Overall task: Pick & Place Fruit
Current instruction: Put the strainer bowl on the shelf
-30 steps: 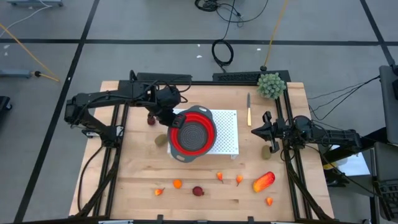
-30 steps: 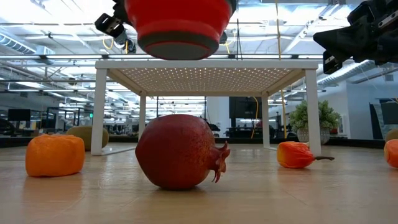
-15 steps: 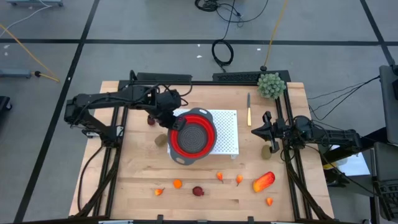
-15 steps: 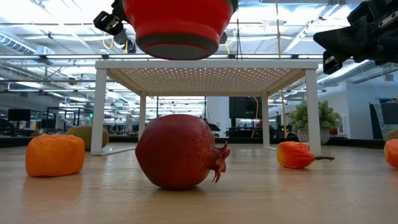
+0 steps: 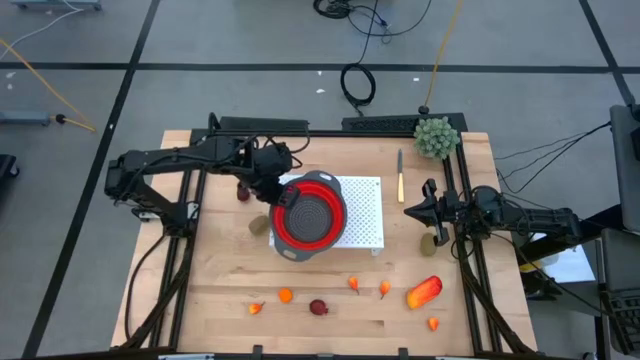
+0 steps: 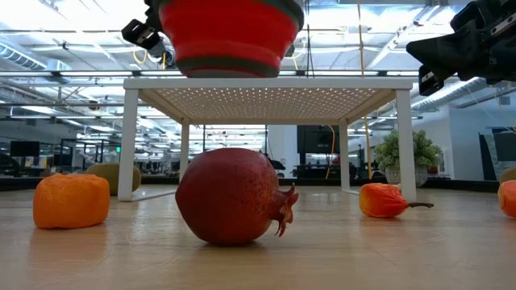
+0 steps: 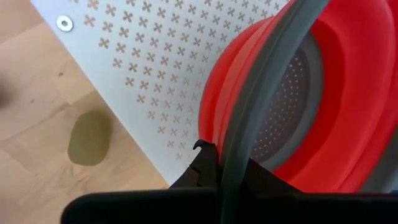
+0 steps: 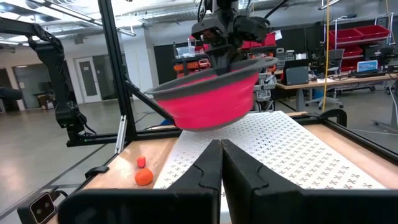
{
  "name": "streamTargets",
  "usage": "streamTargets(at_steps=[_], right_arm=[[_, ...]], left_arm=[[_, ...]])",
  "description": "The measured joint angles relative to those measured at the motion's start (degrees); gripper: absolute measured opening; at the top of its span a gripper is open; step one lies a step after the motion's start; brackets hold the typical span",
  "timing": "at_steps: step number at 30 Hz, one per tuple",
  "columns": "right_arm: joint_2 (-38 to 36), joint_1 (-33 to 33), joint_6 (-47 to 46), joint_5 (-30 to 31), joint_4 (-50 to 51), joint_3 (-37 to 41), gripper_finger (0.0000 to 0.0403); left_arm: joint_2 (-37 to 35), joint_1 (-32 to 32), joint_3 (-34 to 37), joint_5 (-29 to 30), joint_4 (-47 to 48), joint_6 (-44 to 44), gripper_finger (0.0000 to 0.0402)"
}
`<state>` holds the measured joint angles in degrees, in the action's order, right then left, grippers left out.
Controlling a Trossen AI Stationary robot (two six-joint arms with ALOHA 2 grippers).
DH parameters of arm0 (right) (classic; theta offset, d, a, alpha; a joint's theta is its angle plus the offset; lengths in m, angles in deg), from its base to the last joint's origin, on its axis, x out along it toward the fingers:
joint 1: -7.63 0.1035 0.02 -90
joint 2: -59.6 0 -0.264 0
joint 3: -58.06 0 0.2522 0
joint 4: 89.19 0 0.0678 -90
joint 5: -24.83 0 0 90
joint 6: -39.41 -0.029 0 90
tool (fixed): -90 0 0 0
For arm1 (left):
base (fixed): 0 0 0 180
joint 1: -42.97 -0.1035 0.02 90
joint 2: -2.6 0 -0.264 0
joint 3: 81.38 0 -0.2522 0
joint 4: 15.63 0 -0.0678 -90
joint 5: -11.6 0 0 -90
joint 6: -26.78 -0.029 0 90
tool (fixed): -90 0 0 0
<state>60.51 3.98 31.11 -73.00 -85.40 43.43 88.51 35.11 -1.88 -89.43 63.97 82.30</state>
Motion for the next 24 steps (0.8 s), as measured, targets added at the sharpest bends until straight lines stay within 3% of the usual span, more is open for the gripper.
streamTargets(at_steps=[17, 24], right_arm=[[0.0, 0.0, 0.0, 0.0, 0.0, 0.0, 0.0000], [0.0, 0.0, 0.0, -1.2, 0.0, 0.0, 0.0000]], left_arm=[[0.0, -1.2, 0.0, -1.4, 0.1, -1.0, 0.0000], [0.0, -1.3, 4.2, -3.0, -0.2, 0.6, 0.0001]])
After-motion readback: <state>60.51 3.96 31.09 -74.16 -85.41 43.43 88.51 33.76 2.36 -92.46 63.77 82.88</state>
